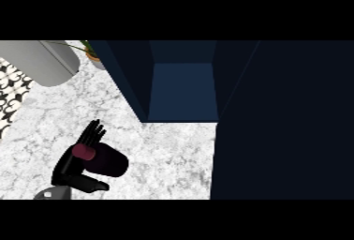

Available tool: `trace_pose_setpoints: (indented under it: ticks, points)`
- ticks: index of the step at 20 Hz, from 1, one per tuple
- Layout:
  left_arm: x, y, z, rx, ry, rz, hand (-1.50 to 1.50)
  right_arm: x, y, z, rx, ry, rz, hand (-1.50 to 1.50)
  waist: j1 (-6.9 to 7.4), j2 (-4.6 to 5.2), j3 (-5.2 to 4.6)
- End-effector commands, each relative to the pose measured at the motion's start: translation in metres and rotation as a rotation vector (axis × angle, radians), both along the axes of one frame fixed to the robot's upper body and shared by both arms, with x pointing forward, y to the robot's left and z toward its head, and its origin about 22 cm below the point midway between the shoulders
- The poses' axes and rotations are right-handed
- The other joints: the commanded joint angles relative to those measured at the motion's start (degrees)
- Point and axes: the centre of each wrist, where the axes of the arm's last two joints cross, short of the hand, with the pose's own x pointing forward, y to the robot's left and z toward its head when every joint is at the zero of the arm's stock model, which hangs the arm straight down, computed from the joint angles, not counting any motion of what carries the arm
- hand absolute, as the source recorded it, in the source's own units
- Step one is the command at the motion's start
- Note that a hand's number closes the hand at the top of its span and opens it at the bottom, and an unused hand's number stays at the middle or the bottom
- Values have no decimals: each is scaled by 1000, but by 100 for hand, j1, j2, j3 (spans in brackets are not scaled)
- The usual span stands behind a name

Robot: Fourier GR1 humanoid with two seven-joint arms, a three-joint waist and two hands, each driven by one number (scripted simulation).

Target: Pick up the wine, place it into the cabinet and close the cabinet

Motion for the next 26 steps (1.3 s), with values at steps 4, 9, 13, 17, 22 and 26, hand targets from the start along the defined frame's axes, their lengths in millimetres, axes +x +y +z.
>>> trace_pose_setpoints:
  ticks: [4, 9, 13, 17, 22, 26]
  points:
    - [2, -5, -15, -3, 18, 21, -150, -3, 15, 8, 5, -5, -2, -150, 8, -1, 0]
    - [6, -28, -24, -92, 46, 3, -150, 6, 2, 9, -23, -14, -12, -150, 6, 1, 0]
    - [0, -6, -37, -186, 53, 0, -150, -1, 10, 0, -1, -25, -15, -150, -51, 19, -7]
    - [4, -21, -42, -149, 36, 14, -150, -6, 8, -1, 3, -14, 9, -150, -34, 10, -4]
    - [-13, -18, -50, -184, 52, -20, 150, 5, 11, -4, -9, -3, 5, -150, -9, 9, -4]
    - [-7, -9, -46, -194, 47, -36, 150, -11, 4, 7, -12, -8, -7, -150, -44, 9, -6]
